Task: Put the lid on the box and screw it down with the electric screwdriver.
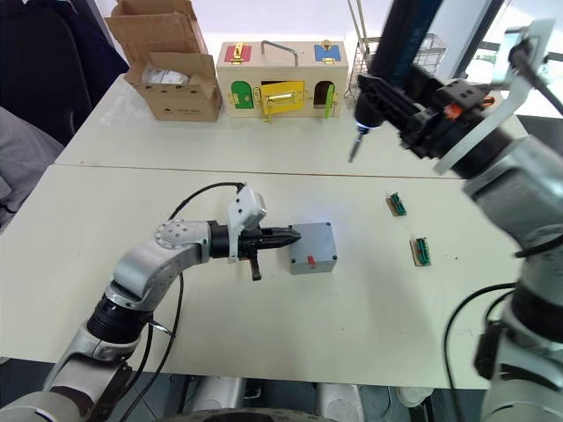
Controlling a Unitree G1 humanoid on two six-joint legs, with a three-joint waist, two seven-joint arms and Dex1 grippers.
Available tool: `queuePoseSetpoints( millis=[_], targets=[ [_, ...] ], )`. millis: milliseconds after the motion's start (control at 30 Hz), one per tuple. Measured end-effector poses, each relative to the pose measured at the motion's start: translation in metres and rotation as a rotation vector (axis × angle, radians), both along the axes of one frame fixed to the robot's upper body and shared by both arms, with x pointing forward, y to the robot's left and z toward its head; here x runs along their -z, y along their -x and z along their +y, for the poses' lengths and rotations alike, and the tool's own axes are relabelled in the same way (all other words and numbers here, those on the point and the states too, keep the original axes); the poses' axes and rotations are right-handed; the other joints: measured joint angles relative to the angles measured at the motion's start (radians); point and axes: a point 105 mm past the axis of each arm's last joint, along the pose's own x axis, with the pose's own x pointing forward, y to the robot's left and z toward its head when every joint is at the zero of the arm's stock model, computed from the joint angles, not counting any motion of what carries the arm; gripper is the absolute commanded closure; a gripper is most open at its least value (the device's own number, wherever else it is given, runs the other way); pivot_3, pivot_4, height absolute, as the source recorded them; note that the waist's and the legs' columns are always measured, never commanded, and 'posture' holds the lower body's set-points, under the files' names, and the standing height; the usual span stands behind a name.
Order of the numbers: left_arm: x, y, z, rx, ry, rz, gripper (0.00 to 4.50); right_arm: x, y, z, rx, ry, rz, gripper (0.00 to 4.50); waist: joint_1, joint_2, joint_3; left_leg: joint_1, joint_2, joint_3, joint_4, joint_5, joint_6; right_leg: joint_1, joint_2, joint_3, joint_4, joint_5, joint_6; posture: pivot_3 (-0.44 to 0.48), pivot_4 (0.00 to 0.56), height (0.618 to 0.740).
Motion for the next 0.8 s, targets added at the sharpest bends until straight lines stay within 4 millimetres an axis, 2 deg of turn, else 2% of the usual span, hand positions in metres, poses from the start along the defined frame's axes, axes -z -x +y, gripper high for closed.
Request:
queuePoseSetpoints(
  millis=[67, 133, 267, 300, 400, 567, 633, 800],
  targets=[
    [-0.024, 0.004, -0.001, 0.025, 0.038, -0.044, 4.5, 0.014, -0.009, -0.028, 0.108, 0.072, 0.14, 2.6, 0.009, 0.002, 0.004, -0.002, 0.0, 0.001, 0.007, -0.002, 0.004, 0.001, 0.0, 0.0, 0.0, 0.0, -0.001, 0.0, 0.15, 0.731],
    [-0.039, 0.017, -0.002, 0.083, 0.046, -0.084, 4.5, 0.03, -0.014, -0.06, 0.23, 0.171, 0.292, 2.6, 0.015, 0.004, 0.006, -0.004, -0.001, 0.001, 0.011, -0.004, 0.006, 0.001, -0.001, 0.001, 0.0, -0.001, -0.002, 0.0, 0.15, 0.731],
    [-0.042, 0.045, 0.001, 0.198, -0.014, -0.097, 4.5, 0.064, -0.009, -0.135, 0.47, 0.275, 0.613, 2.6, 0.014, 0.004, 0.007, -0.004, -0.003, 0.003, 0.012, -0.005, 0.009, 0.002, -0.001, 0.002, 0.0, -0.002, -0.003, 0.0, 0.15, 0.731],
    [-0.039, 0.049, 0.001, 0.214, -0.025, -0.09, 4.5, 0.07, -0.007, -0.147, 0.502, 0.271, 0.668, 2.6, 0.014, 0.004, 0.007, -0.004, -0.003, 0.004, 0.013, -0.005, 0.009, 0.002, 0.0, 0.002, 0.0, -0.001, -0.002, 0.0, 0.15, 0.731],
    [-0.033, 0.057, 0.002, 0.243, -0.064, -0.085, 4.5, 0.092, 0.003, -0.162, 0.493, 0.271, 0.83, 2.6, 0.006, 0.006, 0.009, -0.002, -0.002, 0.005, 0.013, -0.005, 0.009, 0.002, 0.003, 0.004, 0.001, 0.0, 0.0, 0.0, 0.15, 0.731],
    [-0.016, 0.074, -0.002, 0.279, -0.099, -0.052, 4.5, 0.151, 0.017, -0.191, 0.497, 0.17, 1.137, 2.6, 0.008, 0.007, 0.01, 0.001, 0.0, 0.005, 0.013, -0.003, 0.006, 0.003, 0.007, 0.004, 0.004, 0.0, -0.001, 0.0, 0.15, 0.731],
    [-0.015, 0.076, -0.003, 0.278, -0.1, -0.052, 4.5, 0.17, 0.018, -0.197, 0.507, 0.146, 1.219, 2.6, 0.009, 0.009, 0.011, 0.001, -0.001, 0.006, 0.014, -0.002, 0.006, 0.003, 0.007, 0.005, 0.004, 0.0, 0.0, 0.0, 0.15, 0.731],
    [-0.015, 0.076, -0.005, 0.26, -0.095, -0.059, 4.5, 0.185, 0.008, -0.2, 0.505, 0.144, 1.275, 2.6, 0.004, 0.011, 0.012, 0.002, 0.0, 0.007, 0.014, 0.0, 0.006, 0.003, 0.009, 0.007, 0.005, 0.001, 0.002, 0.0, 0.15, 0.731]
  ],
)
